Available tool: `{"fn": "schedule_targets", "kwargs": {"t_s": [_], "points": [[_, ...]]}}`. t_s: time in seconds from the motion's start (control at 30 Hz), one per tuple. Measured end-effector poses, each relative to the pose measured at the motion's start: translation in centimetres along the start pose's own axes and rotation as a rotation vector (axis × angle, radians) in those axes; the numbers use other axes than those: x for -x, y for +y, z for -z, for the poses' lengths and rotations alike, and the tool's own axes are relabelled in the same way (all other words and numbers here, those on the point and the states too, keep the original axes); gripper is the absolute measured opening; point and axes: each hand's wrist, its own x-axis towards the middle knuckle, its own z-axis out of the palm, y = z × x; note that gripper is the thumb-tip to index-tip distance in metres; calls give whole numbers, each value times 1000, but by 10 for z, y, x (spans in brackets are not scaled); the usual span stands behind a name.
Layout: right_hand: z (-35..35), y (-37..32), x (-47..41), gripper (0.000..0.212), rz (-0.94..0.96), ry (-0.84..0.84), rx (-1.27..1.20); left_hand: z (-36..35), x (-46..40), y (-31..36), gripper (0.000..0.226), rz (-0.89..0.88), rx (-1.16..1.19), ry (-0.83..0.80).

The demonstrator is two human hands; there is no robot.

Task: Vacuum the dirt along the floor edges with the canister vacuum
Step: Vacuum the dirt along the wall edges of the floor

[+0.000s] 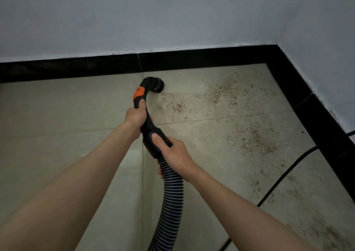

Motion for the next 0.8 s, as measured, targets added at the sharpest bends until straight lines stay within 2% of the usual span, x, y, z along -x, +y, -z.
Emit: {"fn": "schedule_targets", "kwargs": {"t_s": [0.37,0.8], "points": [[3,12,39,35,-30,32,9,-1,33,-20,33,18,16,-35],[40,23,50,38,-30,184,-105,-66,50,-15,36,-7,-90,-141]]}}
